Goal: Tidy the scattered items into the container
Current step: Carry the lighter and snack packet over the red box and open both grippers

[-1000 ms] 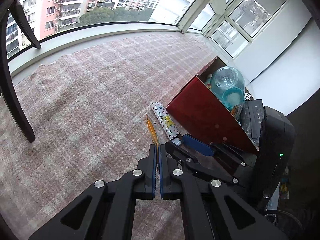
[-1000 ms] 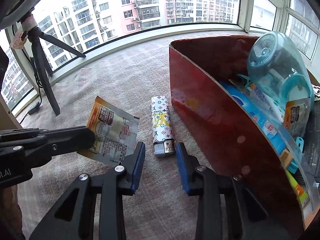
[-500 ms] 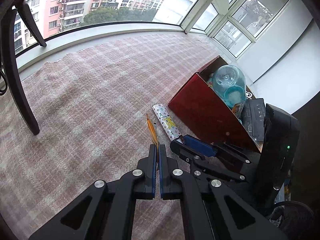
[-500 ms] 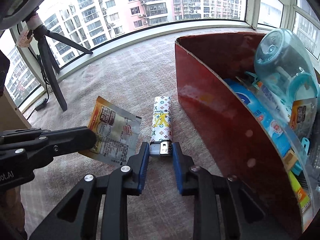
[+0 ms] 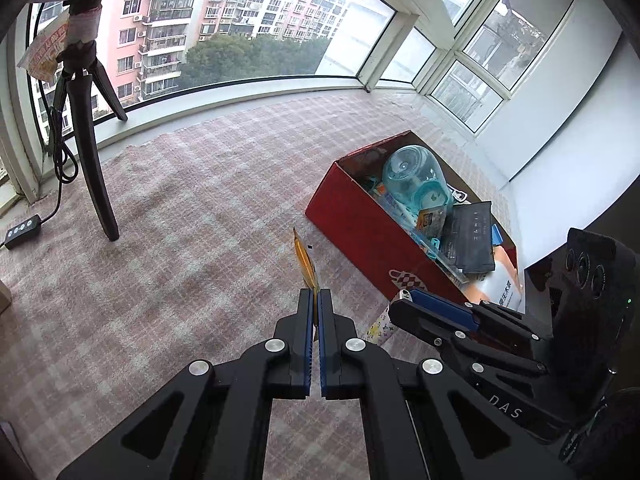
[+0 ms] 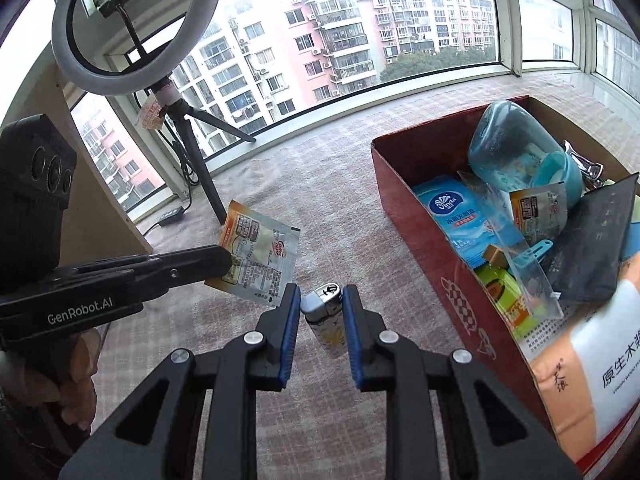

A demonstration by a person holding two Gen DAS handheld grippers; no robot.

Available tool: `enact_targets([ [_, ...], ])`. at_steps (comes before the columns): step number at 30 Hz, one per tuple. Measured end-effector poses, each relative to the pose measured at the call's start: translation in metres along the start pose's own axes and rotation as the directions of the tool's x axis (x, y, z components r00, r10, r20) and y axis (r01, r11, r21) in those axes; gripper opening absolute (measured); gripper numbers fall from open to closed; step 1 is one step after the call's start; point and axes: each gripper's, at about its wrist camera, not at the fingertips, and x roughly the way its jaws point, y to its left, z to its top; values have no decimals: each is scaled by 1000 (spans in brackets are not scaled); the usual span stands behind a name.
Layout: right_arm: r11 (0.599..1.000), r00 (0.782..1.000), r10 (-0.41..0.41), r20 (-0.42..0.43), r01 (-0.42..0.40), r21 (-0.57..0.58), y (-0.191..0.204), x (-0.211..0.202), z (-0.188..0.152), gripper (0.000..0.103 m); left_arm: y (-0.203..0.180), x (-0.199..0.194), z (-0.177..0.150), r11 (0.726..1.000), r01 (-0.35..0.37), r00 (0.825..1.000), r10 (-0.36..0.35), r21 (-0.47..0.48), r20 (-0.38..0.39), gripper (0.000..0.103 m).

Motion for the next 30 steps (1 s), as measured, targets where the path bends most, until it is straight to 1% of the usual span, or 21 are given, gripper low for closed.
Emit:
enact_targets([
  [3,999,998,34,44,-35,22,-12,-31,7,11,-25,-10,10,999,-10,1000,9,34,22,1],
  [4,999,997,33,63,-34,27,-18,-42,9,10,-33,-11,14,999,-12,1000,11,48,28,1],
  [9,995,989,33,143,-46,85,-59,-85,22,10,-77,2,34,996,7,999,-10,86,31,1],
  [13,991,976,-10,219,-19,129,-98,-123,30,10,-105,20,46,995,37,999,-40,97,23,1],
  [15,989,966,-50,253,12,147,-116,-140,34,10,-116,31,51,994,47,999,-49,98,15,1],
  [17,984,954,-108,280,62,167,-134,-155,39,10,-124,41,54,994,37,999,-38,103,9,1],
  [19,977,948,-155,279,104,188,-152,-161,43,10,-128,51,58,995,32,999,-32,92,0,2],
  [21,973,953,-182,242,140,183,-165,-156,49,11,-129,63,63,998,31,999,-30,62,-17,3],
  [22,971,959,-194,207,158,179,-170,-151,52,11,-129,68,65,999,31,999,-29,42,-34,12],
  [23,965,959,-211,190,174,194,-175,-149,53,13,-129,72,66,999,30,999,-29,26,-45,17],
  [24,960,958,-225,176,187,209,-180,-148,53,20,-130,70,66,999,27,999,-26,26,-38,19],
  [25,956,954,-232,189,188,224,-182,-152,51,25,-131,67,66,999,22,999,-21,29,-30,19],
  [26,955,949,-236,209,187,231,-182,-157,50,34,-132,62,65,999,13,1000,-12,42,-19,19],
  [27,954,943,-246,224,195,227,-181,-161,49,40,-132,58,64,999,4,1000,-3,55,-9,19],
  [29,950,931,-271,244,219,221,-178,-167,46,45,-131,49,61,998,-8,1000,8,66,-2,19],
  [30,951,931,-270,243,218,221,-177,-167,46,47,-128,43,59,998,-8,1000,7,65,6,19],
])
